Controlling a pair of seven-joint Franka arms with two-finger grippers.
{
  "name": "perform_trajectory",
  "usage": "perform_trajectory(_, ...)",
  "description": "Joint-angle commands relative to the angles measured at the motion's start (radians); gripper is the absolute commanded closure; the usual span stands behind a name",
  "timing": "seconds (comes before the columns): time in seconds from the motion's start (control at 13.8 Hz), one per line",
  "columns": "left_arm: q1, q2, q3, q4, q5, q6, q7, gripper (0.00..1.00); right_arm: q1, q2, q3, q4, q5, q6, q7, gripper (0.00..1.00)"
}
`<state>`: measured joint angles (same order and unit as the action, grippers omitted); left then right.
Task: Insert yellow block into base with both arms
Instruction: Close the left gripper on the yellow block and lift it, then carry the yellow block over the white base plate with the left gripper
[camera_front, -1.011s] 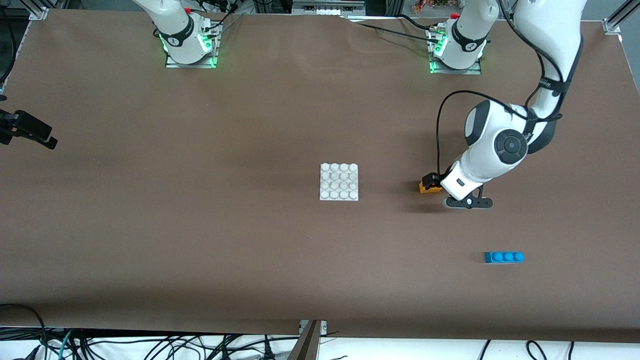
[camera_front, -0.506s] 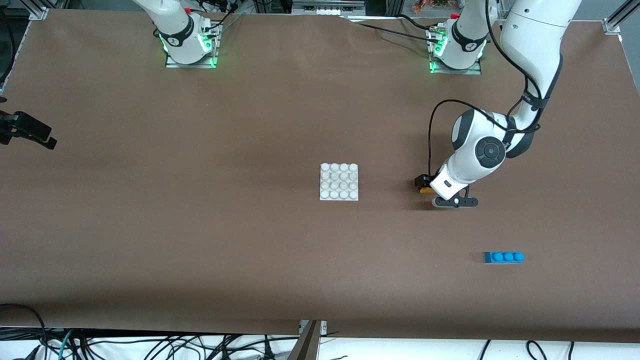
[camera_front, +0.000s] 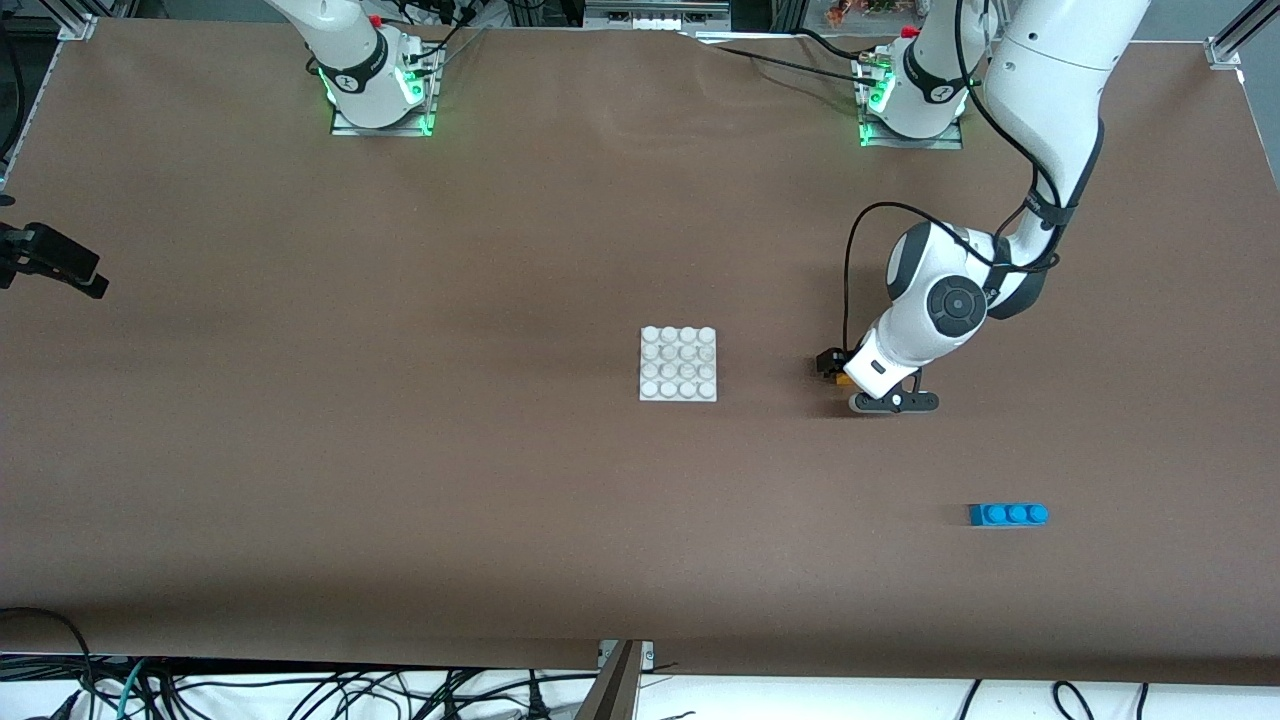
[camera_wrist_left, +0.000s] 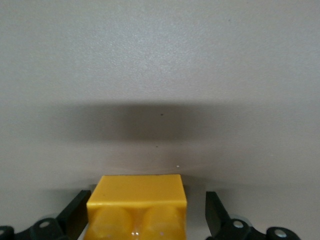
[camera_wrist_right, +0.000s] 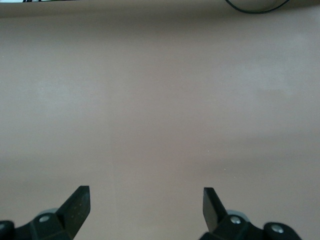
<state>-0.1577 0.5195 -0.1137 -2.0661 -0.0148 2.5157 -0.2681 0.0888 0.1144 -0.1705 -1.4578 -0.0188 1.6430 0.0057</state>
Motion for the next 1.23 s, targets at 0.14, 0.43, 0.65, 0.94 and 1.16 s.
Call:
perform_trajectory(0.14, -0.005, -0.006, 0.008, -0.011, 0.038, 0.015, -0.02, 0.33, -0.008, -0.009, 0.012, -0.004, -0.013, -0.005, -0.03, 0.0)
perform_trajectory(0.43, -0.005, -0.013, 0.006, 0.0, 0.038, 0.0, -0.014, 0.74, -0.009, -0.009, 0.012, -0.004, -0.006, -0.008, -0.03, 0.0)
perform_trajectory(0.65, -0.006, -0.055, 0.0, 0.052, 0.038, -0.098, -0.014, 0.74, -0.008, -0.009, 0.014, -0.004, -0.007, -0.008, -0.024, 0.0)
perform_trajectory(0.94, -0.048, -0.058, -0.023, 0.23, 0.038, -0.326, -0.029, 0.73, -0.008, -0.009, 0.014, -0.004, -0.006, -0.006, -0.023, 0.0)
perform_trajectory(1.16, -0.155, -0.052, -0.021, 0.293, 0.038, -0.331, -0.147, 0.72, -0.006, -0.009, 0.014, -0.004, -0.009, -0.008, -0.023, 0.0)
